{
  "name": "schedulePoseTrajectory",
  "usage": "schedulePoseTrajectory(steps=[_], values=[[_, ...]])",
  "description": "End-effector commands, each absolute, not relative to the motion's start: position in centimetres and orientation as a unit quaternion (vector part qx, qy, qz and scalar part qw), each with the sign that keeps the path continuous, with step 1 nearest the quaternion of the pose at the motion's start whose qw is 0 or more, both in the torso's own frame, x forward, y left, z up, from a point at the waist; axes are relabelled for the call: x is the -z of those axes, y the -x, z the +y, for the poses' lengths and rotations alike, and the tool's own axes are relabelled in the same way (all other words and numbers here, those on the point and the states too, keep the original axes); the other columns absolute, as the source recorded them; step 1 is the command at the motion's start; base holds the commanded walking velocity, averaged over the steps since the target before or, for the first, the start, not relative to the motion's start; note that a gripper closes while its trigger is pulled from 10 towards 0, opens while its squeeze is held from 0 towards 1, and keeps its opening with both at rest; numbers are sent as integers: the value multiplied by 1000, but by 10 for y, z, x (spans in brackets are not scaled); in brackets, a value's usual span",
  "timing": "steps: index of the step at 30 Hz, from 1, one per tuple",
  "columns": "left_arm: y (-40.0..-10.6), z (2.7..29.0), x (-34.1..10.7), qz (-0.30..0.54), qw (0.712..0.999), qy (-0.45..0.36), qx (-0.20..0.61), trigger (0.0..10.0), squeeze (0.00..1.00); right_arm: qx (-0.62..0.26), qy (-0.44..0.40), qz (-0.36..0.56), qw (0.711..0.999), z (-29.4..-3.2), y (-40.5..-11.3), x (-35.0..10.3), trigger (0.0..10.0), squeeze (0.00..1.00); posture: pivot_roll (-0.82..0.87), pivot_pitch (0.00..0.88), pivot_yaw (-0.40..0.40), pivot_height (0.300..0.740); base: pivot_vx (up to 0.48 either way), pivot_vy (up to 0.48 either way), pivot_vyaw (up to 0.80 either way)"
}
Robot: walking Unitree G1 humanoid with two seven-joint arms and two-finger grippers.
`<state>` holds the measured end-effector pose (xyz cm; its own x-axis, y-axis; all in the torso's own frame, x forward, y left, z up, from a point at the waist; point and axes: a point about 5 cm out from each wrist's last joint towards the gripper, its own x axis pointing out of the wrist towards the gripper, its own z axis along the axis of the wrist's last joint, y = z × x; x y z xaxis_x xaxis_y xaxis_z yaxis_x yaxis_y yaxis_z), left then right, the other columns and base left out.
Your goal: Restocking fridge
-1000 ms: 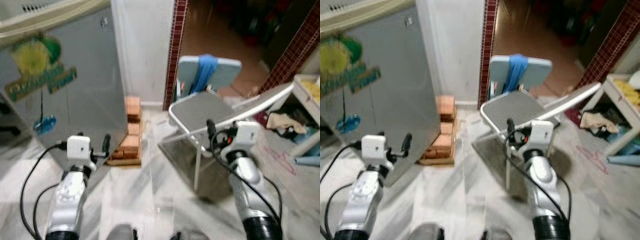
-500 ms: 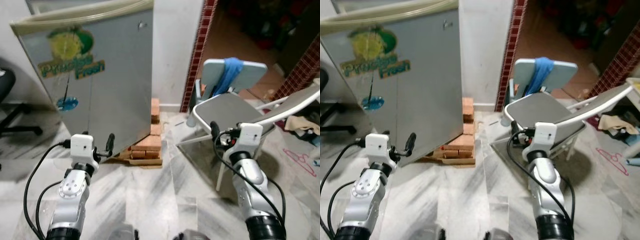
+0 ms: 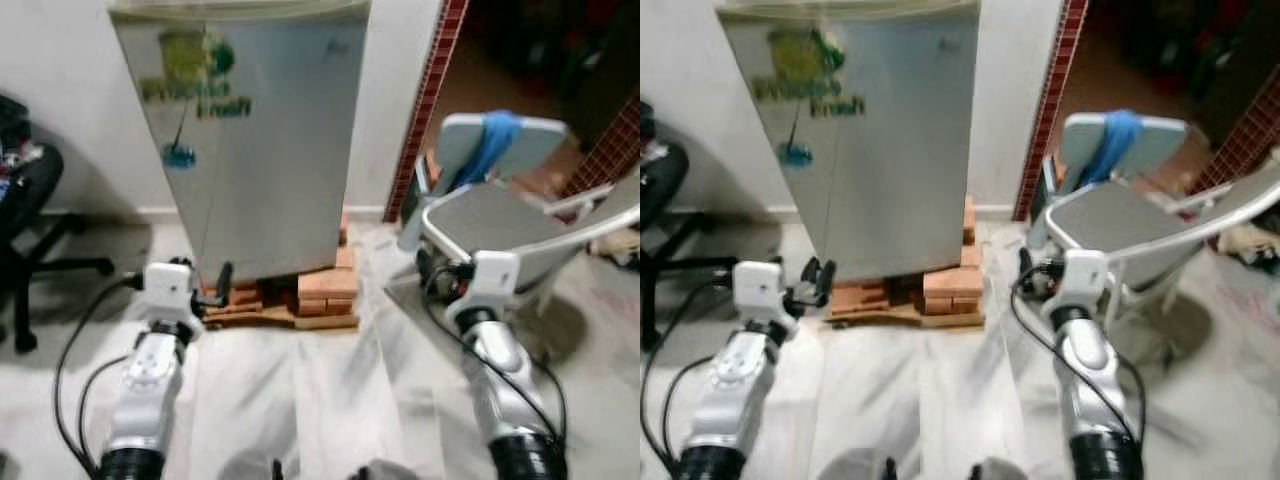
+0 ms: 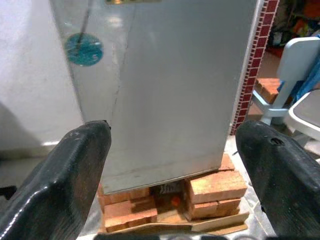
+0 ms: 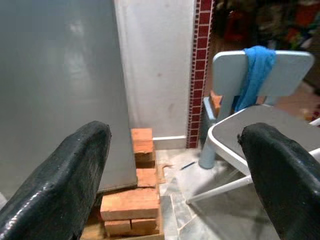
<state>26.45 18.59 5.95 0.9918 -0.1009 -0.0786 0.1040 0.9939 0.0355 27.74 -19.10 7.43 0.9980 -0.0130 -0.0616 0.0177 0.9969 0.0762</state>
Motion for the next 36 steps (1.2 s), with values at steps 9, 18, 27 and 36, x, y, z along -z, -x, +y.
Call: schedulePoseTrajectory(steps=[9,18,27,36], values=[[-256,190,-54,47,997,-33,57,10000,0,-1,-42,25,999,-183,-271,-76,10000,0,57,0,-25,740,0,480,0],[-253,189,-51,55,996,-35,61,10000,0,-6,-41,30,999,-179,-271,-75,10000,0,63,0,-26,740,0,480,-725],[-254,190,-51,49,996,-40,70,10000,0,-5,-39,29,999,-181,-272,-76,10000,0,61,0,-26,740,0,141,-800],[-255,198,-52,48,996,-40,70,10000,0,-4,-38,28,999,-182,-273,-77,10000,0,64,0,-27,740,0,0,-800]])
